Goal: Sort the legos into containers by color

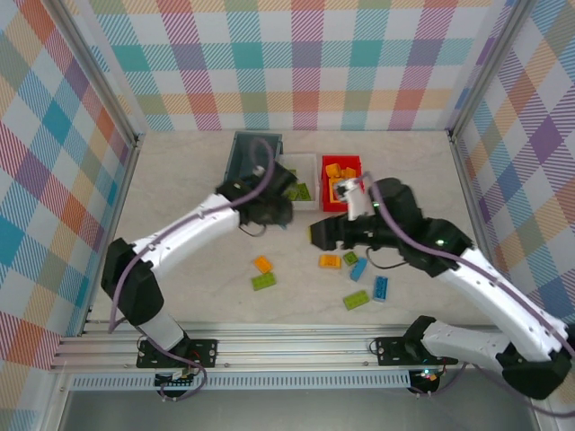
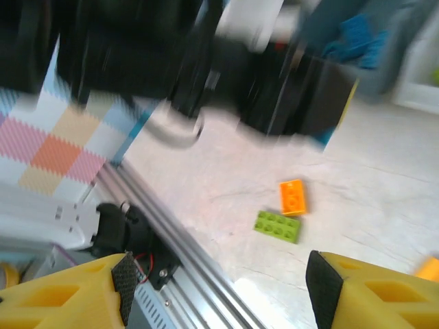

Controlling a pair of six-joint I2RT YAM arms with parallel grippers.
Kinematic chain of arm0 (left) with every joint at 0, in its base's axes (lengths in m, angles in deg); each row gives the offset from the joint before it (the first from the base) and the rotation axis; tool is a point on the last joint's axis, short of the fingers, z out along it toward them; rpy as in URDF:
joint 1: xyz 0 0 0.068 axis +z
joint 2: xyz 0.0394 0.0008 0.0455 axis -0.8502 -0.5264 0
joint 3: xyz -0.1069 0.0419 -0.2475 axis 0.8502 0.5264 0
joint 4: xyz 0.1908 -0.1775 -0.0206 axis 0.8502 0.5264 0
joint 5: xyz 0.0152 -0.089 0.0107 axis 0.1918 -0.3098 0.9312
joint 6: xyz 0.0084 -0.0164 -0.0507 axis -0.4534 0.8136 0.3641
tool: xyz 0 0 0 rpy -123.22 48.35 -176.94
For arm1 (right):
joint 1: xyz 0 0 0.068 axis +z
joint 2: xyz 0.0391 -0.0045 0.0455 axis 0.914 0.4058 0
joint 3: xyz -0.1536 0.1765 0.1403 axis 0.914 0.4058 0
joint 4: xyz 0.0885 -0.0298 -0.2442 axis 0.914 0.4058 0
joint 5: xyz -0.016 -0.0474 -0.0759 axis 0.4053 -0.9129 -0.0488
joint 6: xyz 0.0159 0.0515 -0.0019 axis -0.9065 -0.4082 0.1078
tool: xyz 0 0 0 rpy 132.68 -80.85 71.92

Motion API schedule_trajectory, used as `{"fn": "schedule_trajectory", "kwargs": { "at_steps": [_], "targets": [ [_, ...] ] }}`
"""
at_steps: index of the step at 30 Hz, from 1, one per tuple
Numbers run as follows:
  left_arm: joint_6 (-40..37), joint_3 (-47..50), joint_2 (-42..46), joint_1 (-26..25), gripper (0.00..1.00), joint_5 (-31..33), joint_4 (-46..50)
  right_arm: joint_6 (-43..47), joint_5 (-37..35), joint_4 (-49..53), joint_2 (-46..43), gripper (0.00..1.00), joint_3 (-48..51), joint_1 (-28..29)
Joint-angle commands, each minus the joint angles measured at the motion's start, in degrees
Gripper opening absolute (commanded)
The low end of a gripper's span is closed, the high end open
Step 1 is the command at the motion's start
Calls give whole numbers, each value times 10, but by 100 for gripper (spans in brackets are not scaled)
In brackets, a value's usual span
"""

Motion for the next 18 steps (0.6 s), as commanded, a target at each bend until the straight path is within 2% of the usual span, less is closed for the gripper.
{"fn": "schedule_trajectory", "kwargs": {
  "at_steps": [1, 4, 8, 14, 18],
  "targets": [
    [-54, -30, -23, 74, 40, -33, 10, 56, -56, -142, 43, 69, 12, 51],
    [-79, -87, -85, 128, 39, -35, 0, 89, -110, -230, 108, 69, 10, 82],
    [-91, -193, -191, 171, 38, -30, -2, 97, -155, -291, 190, 70, -18, 88],
    [-96, -397, -363, 191, 38, -1, 51, 90, -186, -318, 238, 71, -35, 86],
    [-92, -488, -437, 202, 47, -6, 80, 80, -182, -319, 251, 71, -30, 86]
  ]
}}
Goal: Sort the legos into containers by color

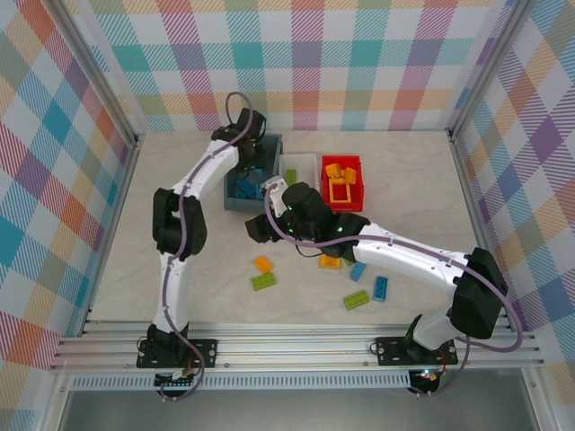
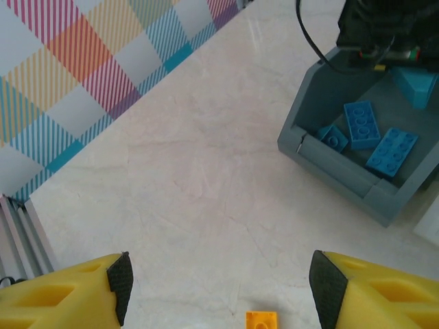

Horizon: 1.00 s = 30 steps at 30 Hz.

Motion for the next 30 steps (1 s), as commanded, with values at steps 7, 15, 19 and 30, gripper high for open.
{"fn": "schedule_trajectory", "kwargs": {
  "at_steps": [7, 15, 19, 30],
  "targets": [
    [-3, -64, -34, 16, 61, -20, 58, -12, -19, -23, 8, 73, -8, 0],
    [6, 11, 69, 8, 64, -34, 27, -38, -77, 2, -47, 74, 45, -11],
    [27, 71, 143, -3, 64, -38, 2, -67, -110, 45, -82, 73, 71, -27],
    [107, 327, 411, -68, 66, 17, -61, -109, -90, 157, -54, 69, 66, -38]
  ]
}}
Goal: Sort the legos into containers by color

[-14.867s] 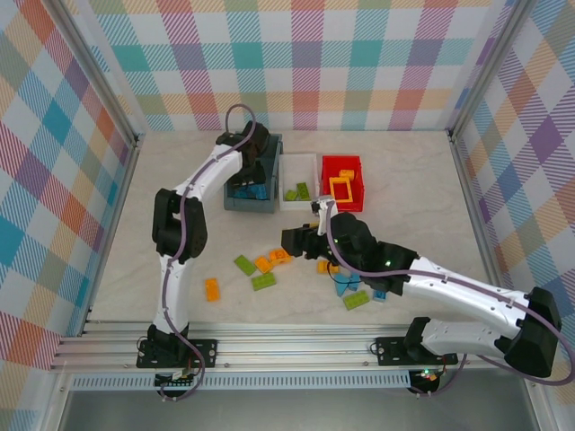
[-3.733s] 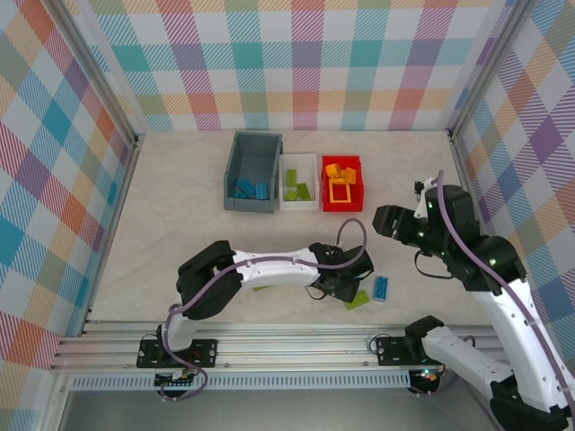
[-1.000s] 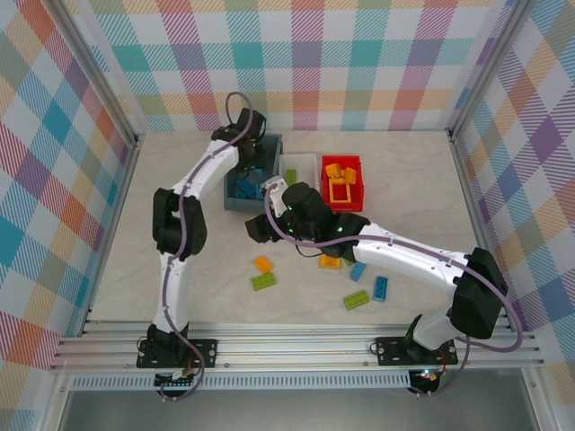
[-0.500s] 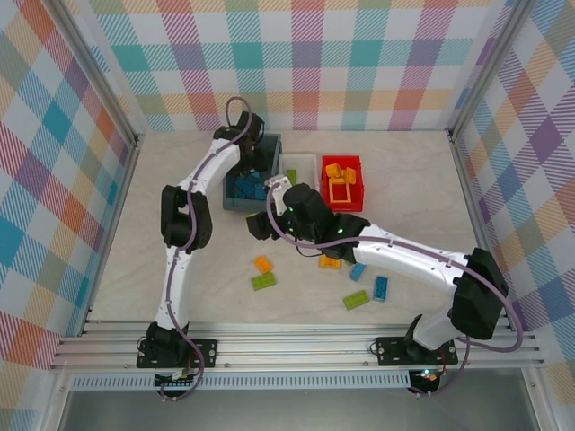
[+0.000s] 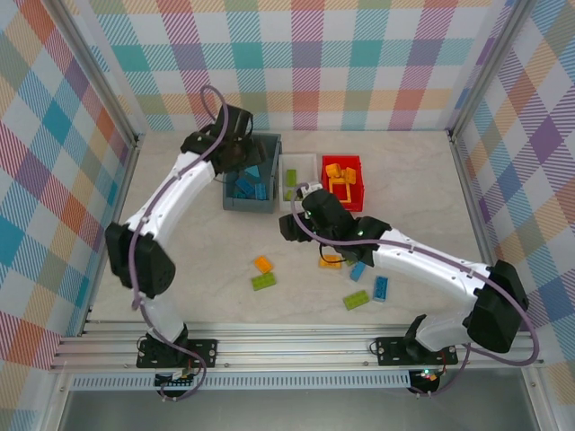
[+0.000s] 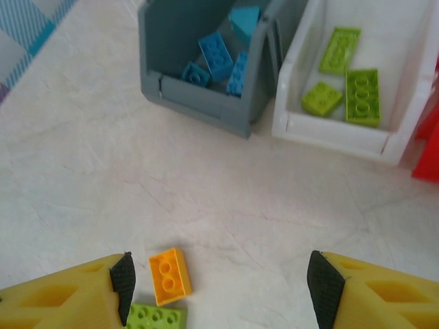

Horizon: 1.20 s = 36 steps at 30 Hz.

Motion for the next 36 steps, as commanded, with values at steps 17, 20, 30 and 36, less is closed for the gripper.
{"fn": "schedule_trajectory", "kwargs": {
  "at_steps": [17, 20, 30, 36],
  "targets": [
    [216, 374, 584, -56, 66, 149, 207, 55, 85, 220, 384, 74, -296, 64],
    [230, 394, 634, -56, 65, 152, 234, 48, 79, 231, 412, 73, -310, 74],
    [215, 394, 620, -56, 64, 133, 214, 30, 44, 239, 454, 49, -320, 85],
    [201, 411, 603, -55, 64, 101, 180, 24, 6, 236, 436, 36, -316, 84]
  ]
}}
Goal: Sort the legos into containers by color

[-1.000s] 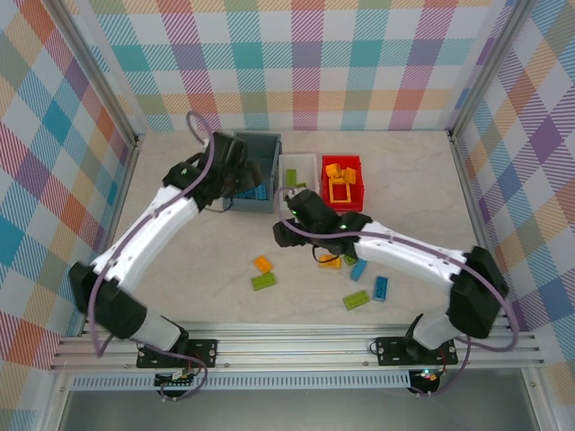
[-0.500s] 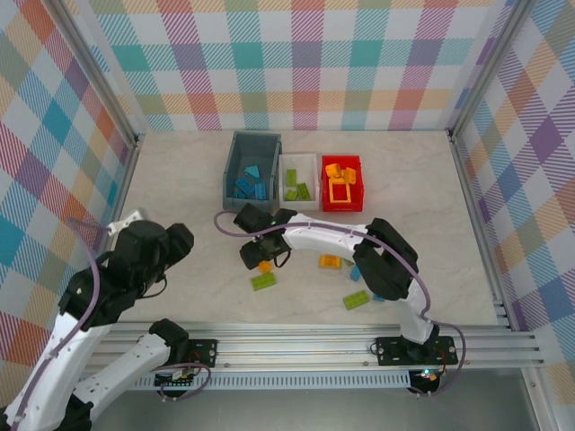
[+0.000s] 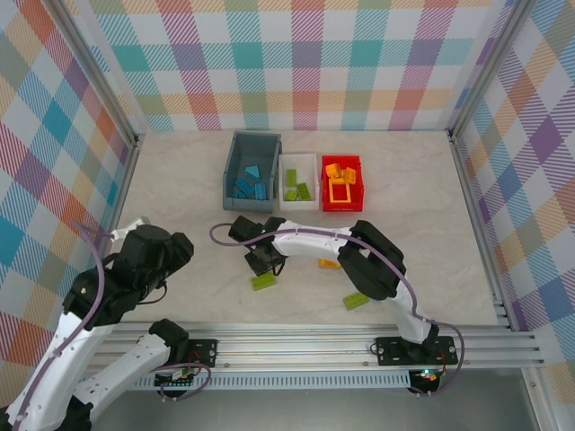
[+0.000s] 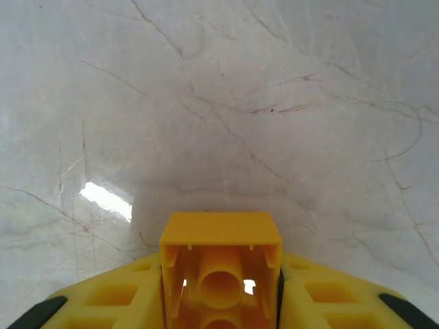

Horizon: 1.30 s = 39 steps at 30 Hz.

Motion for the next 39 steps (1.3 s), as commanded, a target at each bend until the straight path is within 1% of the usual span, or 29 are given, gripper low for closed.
{"fn": "schedule_trajectory", "kwargs": {
  "at_steps": [1, 3, 6, 10, 13, 17, 20, 25, 30, 32, 37, 39],
  "targets": [
    [-20, 18, -8, -3, 64, -40, -39, -7, -41, 6, -29, 35, -3, 0],
    [-35, 33, -17, -3, 64, -85, -78, -7, -59, 4, -67, 35, 11, -8],
    [-54, 51, -50, -3, 64, -160, -134, -12, -83, 5, -142, 35, 39, -40],
    [-63, 60, -101, -6, 64, -232, -202, -8, -86, 2, -228, 36, 81, -122],
    [-62, 57, -145, -23, 63, -259, -245, 0, -80, 3, -249, 36, 86, -201],
    [-56, 34, -212, -83, 63, -244, -291, 18, -54, -9, -231, 36, 56, -291],
    [-53, 20, -267, -124, 62, -231, -328, 29, -34, 4, -175, 36, -3, -332],
    [-43, -17, -335, -179, 62, -190, -356, 33, -19, 25, -79, 36, -78, -367],
    [-38, -32, -375, -215, 62, -165, -370, 30, -3, 41, -26, 37, -110, -382],
    [-39, -39, -391, -224, 62, -164, -371, 28, 0, 42, -22, 41, -110, -386],
    [-49, -61, -420, -239, 62, -152, -360, 33, 7, 44, -31, 58, -115, -388],
    [-52, -69, -431, -244, 62, -147, -362, 35, 7, 46, -52, 61, -117, -388]
  ]
}}
